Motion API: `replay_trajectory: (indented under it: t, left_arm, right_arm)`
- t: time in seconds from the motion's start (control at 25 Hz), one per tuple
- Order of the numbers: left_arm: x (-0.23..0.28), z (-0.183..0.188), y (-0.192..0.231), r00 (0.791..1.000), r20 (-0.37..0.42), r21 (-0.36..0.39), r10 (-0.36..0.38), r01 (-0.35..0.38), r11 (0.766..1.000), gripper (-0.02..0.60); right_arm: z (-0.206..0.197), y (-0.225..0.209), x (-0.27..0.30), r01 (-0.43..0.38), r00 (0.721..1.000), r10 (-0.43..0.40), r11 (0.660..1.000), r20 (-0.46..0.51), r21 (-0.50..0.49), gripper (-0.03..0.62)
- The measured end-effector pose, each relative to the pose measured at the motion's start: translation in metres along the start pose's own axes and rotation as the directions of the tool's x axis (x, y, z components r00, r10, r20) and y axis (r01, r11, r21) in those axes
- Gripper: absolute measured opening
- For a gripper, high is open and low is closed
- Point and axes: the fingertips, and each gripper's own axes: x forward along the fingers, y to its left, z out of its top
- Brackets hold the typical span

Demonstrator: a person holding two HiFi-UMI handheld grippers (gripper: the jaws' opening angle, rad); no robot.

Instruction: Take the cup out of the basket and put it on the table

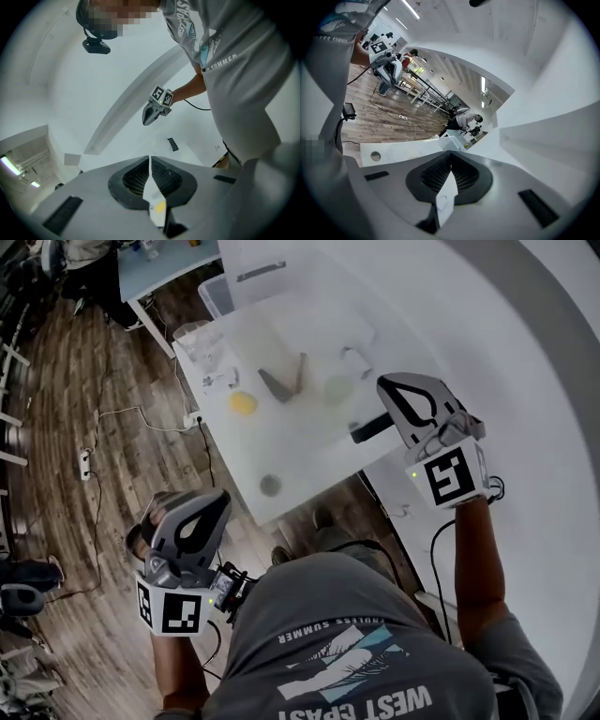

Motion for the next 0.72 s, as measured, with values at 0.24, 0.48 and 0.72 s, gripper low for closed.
replay_trajectory:
  t: [0.24, 0.48, 0.72]
  left_arm:
    - [0.024, -0.004, 0.018, 0.992, -0.108, -0.043, 0.071, -0.076, 0.996, 0.026]
    - [0.040, -0.012, 0.018, 0.970, -0.220, -0.080, 0.107, -0.127, 0.989, 0.026]
    - [0.036, -0.026, 0.017, 0.932, -0.334, -0.126, 0.141, -0.192, 0.973, 0.026]
  right_arm:
    - [-0.044, -0.025, 0.087, -0.190, 0.982, 0.189, 0.982, -0.022, -0.003, 0.011]
    - [-0.113, 0.002, 0.176, -0.432, 0.893, 0.430, 0.902, -0.135, 0.015, 0.061]
    - [-0.195, 0.064, 0.244, -0.647, 0.715, 0.633, 0.760, -0.298, 0.063, 0.069]
